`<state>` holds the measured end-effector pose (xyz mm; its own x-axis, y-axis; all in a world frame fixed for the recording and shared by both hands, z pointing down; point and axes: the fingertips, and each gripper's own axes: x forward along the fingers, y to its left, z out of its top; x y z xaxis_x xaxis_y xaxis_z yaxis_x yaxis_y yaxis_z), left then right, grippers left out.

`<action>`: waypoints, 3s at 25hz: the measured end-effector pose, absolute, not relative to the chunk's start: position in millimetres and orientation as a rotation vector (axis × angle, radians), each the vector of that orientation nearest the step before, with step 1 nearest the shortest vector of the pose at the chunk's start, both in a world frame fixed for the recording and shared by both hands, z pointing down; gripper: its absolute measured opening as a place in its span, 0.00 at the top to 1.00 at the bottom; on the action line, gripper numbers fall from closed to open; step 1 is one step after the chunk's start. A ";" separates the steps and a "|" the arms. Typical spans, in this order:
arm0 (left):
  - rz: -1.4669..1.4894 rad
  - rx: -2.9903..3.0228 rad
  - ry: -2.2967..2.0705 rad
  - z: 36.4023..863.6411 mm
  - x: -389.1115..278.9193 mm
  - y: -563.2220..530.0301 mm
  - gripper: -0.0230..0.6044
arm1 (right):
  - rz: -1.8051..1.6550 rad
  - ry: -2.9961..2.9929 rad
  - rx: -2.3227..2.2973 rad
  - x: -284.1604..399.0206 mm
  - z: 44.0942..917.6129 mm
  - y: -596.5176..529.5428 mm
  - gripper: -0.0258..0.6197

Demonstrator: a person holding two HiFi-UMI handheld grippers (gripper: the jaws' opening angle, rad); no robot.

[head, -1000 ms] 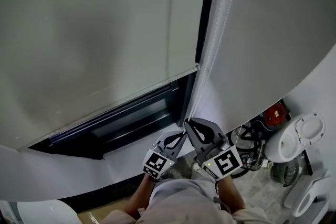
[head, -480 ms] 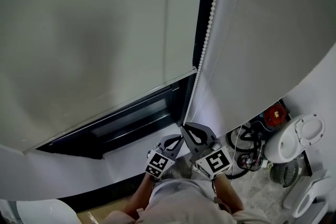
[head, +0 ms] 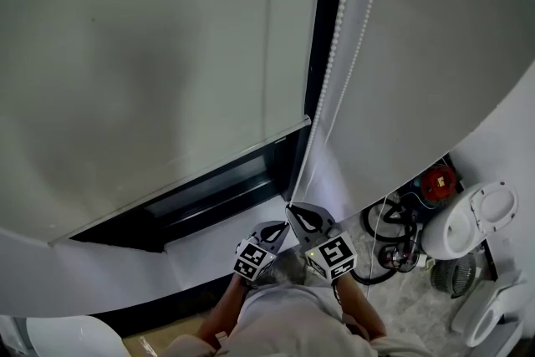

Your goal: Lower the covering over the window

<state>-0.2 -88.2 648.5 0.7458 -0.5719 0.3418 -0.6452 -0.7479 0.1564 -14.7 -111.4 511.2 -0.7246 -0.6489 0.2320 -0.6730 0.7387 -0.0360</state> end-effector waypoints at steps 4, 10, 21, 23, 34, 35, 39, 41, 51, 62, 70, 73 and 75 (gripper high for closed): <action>0.462 2.627 -0.927 663.6 -2.7 -79.0 0.94 | 0.191 -2.704 1.062 -13.3 530.0 -112.8 0.96; 0.386 2.620 -0.951 635.3 -14.6 -68.3 0.72 | 0.242 -2.639 1.036 -10.3 563.9 -111.2 0.96; 0.051 2.869 -1.083 474.1 -23.1 -80.5 0.72 | 0.308 -2.599 0.964 -18.9 607.4 -98.6 0.96; 0.013 2.905 -1.078 454.6 -19.0 -82.2 0.73 | 0.322 -2.591 0.949 -21.1 614.3 -96.0 0.96; 0.109 2.909 -1.122 468.0 -4.9 -97.4 0.94 | 0.324 -2.595 0.908 -34.7 620.8 -94.9 0.96; 0.145 2.901 -1.119 476.1 -4.1 -97.6 0.94 | 0.322 -2.596 0.902 -36.4 620.5 -94.9 0.96; 0.242 2.848 -1.096 507.0 -3.1 -91.2 0.94 | 0.335 -2.601 0.889 -41.0 619.4 -94.1 0.96; 0.245 2.830 -1.089 514.5 -3.1 -86.4 0.94 | 0.342 -2.605 0.893 -40.6 619.4 -95.5 0.96; 0.280 2.784 -1.144 528.8 -7.1 -92.4 0.94 | 0.341 -2.572 0.929 -34.5 623.8 -108.5 0.96; 0.213 2.795 -1.203 509.9 -20.5 -87.2 0.94 | 0.157 -2.497 1.009 -13.1 605.0 -107.1 0.71; 0.140 2.806 -1.291 491.6 -39.2 -86.0 0.94 | 0.138 -2.641 1.120 -1.1 539.5 -91.4 0.80; 0.120 2.812 -1.316 483.4 -44.3 -86.3 0.94 | 0.101 -2.691 1.155 3.5 513.5 -89.9 0.81; 0.104 2.822 -1.330 476.7 -47.7 -86.6 0.94 | 0.065 -2.716 1.170 5.6 496.3 -88.6 0.81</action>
<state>-47.7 -86.6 476.7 0.6349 -0.7695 0.0688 -0.7709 -0.6369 -0.0098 5.6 -88.6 496.3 -0.6727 -0.7164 0.1848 -0.7244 0.6886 0.0322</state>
